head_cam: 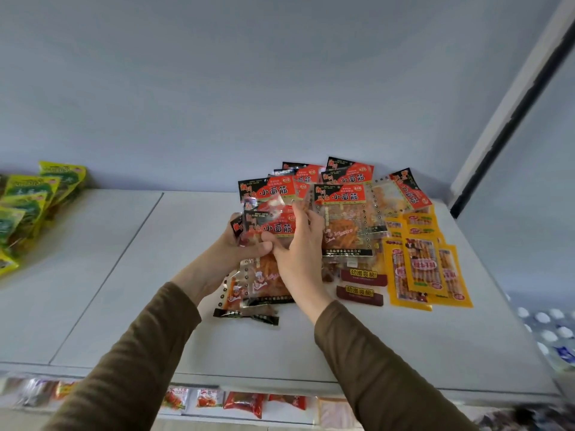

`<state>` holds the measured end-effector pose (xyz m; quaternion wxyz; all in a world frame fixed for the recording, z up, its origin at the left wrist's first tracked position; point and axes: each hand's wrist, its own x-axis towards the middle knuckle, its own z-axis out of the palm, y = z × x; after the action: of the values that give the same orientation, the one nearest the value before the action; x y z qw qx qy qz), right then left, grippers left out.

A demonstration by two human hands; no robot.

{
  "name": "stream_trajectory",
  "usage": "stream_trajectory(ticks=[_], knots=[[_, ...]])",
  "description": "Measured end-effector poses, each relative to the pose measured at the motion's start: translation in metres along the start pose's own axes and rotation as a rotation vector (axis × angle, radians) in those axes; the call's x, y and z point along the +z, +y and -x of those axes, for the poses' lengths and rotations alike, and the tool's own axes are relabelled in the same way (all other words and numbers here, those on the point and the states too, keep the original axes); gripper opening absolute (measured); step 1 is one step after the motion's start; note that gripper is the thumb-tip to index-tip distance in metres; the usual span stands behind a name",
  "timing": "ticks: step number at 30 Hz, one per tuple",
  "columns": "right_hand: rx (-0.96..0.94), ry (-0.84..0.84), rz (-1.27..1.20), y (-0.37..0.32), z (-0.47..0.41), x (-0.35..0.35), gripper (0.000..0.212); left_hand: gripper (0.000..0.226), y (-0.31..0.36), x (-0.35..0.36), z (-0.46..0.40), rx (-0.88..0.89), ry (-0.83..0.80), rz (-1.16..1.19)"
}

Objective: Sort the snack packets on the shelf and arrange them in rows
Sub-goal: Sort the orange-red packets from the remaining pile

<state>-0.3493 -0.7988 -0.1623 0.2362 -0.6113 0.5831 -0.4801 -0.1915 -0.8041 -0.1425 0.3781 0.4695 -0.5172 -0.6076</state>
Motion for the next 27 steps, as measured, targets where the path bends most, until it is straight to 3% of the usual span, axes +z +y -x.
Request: stream_trajectory(ticks=[4, 9, 13, 16, 20, 24, 27], knots=[[0.065, -0.059, -0.211, -0.006, -0.003, -0.005, 0.052, 0.070, -0.004, -0.001, -0.001, 0.057, 0.057, 0.062], [0.201, -0.242, -0.435, -0.010, -0.016, -0.030, 0.033, 0.046, -0.009, -0.016, 0.001, 0.023, 0.103, 0.284], [0.237, -0.329, -0.383, -0.017, -0.027, -0.046, 0.024, 0.034, -0.009, -0.020, 0.001, -0.024, 0.119, 0.315], [0.286, -0.356, -0.419, -0.022, -0.033, -0.054, 0.033, 0.041, -0.007, -0.021, 0.000, -0.051, 0.109, 0.415], [0.427, -0.362, -0.671, -0.027, -0.033, -0.058, 0.051, 0.047, 0.001, -0.022, 0.003, -0.110, 0.074, 0.538], [0.410, -0.380, -0.730, -0.032, -0.028, -0.054, 0.055, 0.043, 0.013, -0.016, 0.009, -0.130, -0.026, 0.653], [0.383, -0.395, -0.754, -0.033, -0.024, -0.051, 0.052, 0.076, 0.018, -0.014, 0.014, -0.118, -0.030, 0.597]])
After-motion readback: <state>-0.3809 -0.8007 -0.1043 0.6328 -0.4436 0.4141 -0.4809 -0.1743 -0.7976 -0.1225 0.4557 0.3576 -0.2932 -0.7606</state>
